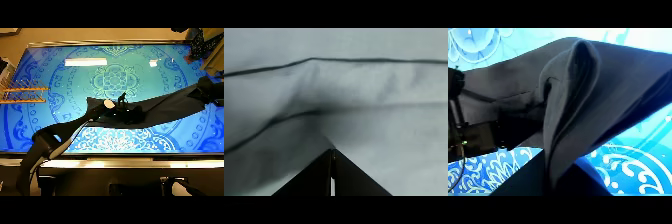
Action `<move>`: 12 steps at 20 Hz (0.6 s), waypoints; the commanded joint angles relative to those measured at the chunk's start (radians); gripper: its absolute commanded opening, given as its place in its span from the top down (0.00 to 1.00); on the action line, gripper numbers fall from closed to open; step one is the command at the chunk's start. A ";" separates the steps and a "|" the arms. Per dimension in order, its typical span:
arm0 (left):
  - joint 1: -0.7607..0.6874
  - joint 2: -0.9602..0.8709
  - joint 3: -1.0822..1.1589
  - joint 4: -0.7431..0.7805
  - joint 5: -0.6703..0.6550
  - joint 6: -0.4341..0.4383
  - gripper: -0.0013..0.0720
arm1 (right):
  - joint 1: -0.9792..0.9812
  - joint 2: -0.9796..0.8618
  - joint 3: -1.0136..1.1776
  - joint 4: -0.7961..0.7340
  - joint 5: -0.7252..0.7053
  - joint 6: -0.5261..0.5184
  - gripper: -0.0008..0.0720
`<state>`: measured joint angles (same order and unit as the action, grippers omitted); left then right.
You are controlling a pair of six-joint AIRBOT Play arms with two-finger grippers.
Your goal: Fold the clothes and pants, and hang the long-sleeved shirts on hangers.
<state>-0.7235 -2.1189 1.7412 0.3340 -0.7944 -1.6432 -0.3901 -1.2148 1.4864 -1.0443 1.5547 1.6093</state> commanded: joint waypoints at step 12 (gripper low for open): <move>0.084 0.024 0.171 0.209 -0.200 -0.087 0.97 | 0.058 0.006 0.008 0.046 -0.031 -0.005 0.95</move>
<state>-0.7128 -2.1670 1.9076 0.3939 -0.8642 -1.7264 -0.3695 -1.2079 1.4937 -1.0050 1.5356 1.6085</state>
